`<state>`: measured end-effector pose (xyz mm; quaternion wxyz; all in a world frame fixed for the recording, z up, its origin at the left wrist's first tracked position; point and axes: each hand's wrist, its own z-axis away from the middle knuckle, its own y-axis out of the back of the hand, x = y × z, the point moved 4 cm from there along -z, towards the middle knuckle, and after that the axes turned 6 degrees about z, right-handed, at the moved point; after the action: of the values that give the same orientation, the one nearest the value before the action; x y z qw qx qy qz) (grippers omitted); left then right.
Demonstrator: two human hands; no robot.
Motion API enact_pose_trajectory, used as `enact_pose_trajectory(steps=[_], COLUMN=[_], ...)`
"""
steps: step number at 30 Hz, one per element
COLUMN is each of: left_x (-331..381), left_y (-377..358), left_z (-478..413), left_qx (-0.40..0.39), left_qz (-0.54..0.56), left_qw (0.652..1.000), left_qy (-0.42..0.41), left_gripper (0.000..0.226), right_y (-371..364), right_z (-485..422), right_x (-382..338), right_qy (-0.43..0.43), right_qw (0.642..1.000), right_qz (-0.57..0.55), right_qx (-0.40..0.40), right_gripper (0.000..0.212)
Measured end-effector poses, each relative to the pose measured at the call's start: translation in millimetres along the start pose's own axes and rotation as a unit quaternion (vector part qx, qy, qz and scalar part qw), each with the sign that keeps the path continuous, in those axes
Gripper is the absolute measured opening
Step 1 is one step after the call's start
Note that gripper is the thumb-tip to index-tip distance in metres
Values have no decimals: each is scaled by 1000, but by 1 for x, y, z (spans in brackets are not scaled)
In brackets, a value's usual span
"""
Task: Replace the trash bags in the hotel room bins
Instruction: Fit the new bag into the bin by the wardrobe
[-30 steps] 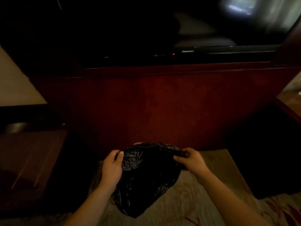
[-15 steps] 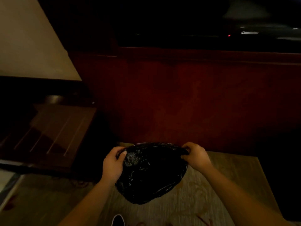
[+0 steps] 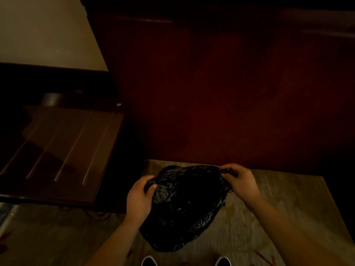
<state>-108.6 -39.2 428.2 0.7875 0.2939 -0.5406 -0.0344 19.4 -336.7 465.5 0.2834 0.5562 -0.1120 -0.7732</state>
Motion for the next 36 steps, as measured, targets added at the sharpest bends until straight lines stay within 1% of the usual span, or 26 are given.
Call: enact_pose_trajectory(steps=[5,11,14,17,22,24,26,29,32,34,36], left_x=[-38,-54,-67,-96,-149,-177,-203,-234,-253,-265,-274], left_y=[-5,-10,-25,-50,-93,-112,-131,-148,-150,-147,-144], left_z=[-32,-56,-68,-80,-99,-107,-115,-136,-160,-174,-184], left_qx=[53,135,140,144,193,185,166,163,178,195,223], left_qz=[18,65,91,118,138,145,123,115,134,129,124], left_qw=[998,989,986,982,970,970,976,978,974,972,967], left_qy=[-6,-14,-3,24,46,60,66,69,52,26,10], left_gripper=[24,19,15,14,13,12,11,11,12,13,14], right_y=[-47,-59,-69,-83,-114,-126,-140,-157,-176,-186,-196], right_z=[-32,-59,-76,-96,-128,-140,-153,-177,-204,-219,-231], right_x=[12,20,28,46,83,95,108,125,140,152,163], right_qy=[19,67,81,95,101,111,117,116,144,170,189], right_qw=[1000,997,997,996,995,993,991,992,984,976,967], right_qz=[-2,-15,-14,-4,14,24,38,22,82,127,171], right_qx=[2,23,6,0,-16,-29,-46,-52,-60,-43,-19], right_gripper=[16,16,15,16,20,20,21,21,30,36,38])
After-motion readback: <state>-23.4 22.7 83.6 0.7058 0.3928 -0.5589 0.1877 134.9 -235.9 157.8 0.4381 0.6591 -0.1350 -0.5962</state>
